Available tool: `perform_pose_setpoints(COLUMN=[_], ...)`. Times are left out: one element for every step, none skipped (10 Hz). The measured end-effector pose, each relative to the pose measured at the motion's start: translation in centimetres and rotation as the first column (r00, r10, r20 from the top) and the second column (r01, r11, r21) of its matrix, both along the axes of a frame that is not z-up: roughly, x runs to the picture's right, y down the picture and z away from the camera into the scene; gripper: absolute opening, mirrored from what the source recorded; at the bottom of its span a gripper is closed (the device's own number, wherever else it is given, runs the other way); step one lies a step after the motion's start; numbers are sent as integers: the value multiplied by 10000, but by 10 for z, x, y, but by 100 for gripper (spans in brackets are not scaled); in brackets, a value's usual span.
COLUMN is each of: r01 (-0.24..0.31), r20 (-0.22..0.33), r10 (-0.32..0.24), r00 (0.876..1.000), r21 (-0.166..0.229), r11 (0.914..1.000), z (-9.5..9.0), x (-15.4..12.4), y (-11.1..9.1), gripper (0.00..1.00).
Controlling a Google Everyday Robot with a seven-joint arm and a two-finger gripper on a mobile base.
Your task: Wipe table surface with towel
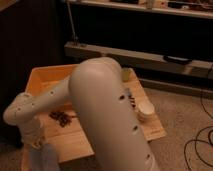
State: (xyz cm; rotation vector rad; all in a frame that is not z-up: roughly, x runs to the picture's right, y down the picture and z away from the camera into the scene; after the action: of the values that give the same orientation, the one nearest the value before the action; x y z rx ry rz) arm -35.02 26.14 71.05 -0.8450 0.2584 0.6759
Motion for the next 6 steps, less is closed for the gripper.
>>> perform_pose_setpoints(r01=[0,-74,-211,-342,-507,-785], r20=[161,254,272,212,122,-96], r10=[1,79,220,351,515,780], r00=[9999,9996,9994,9992,9986,9969], r21=[-91,-200,-340,-423,-597,-790], r11=[10000,9998,9992,9985,9969,9938], z=[7,15,24,34,42,56], x=[-25,-45,-59,-66,-70,-67], y=[-7,-16,-27,-36,-43,-50], gripper=[0,0,0,0,0,0])
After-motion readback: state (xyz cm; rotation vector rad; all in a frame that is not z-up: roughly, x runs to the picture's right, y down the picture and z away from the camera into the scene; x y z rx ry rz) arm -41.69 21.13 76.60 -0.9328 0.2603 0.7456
